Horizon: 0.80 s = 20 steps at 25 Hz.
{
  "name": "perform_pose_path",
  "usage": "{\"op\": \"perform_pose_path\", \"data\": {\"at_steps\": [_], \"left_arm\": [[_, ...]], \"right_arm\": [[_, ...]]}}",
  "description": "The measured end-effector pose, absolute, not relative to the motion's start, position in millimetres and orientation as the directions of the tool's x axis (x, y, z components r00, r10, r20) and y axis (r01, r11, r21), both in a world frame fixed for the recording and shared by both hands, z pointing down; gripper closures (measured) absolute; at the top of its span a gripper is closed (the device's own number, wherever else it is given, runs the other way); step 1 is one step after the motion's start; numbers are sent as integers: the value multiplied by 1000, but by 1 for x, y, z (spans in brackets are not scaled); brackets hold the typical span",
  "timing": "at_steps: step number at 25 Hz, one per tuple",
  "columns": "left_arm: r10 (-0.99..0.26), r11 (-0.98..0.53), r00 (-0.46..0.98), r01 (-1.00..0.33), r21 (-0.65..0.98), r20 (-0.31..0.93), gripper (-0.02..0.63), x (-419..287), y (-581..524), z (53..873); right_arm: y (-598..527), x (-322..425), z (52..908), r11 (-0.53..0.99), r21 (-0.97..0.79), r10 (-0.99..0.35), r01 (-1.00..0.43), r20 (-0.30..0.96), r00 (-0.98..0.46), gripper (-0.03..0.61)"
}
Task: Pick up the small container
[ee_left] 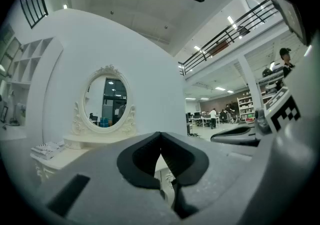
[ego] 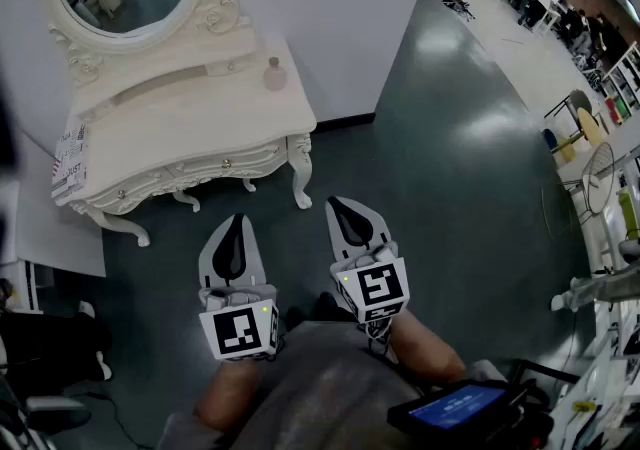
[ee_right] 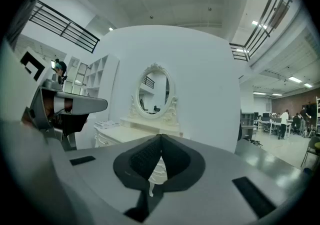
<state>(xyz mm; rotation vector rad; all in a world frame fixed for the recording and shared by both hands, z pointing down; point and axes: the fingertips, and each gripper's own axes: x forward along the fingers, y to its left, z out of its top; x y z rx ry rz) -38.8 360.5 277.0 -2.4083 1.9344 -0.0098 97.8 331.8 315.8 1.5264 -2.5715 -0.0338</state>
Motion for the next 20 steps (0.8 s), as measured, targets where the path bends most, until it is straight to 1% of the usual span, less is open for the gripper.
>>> {"op": "perform_pose_path", "data": {"at_steps": [11, 17, 20], "left_arm": [[-980, -198, 199, -979, -52, -11, 600, -21, 345, 278], [-986, -164, 165, -985, -60, -7, 600, -2, 331, 273], [-992, -121, 122, -991, -58, -13, 600, 1, 326, 271]], "right_arm": [[313, 115, 318, 505, 57, -861, -861, 100, -499, 566], [293, 134, 314, 536, 47, -842, -843, 108, -529, 565], [283, 140, 313, 566, 53, -823, -823, 107, -559, 565]]}}
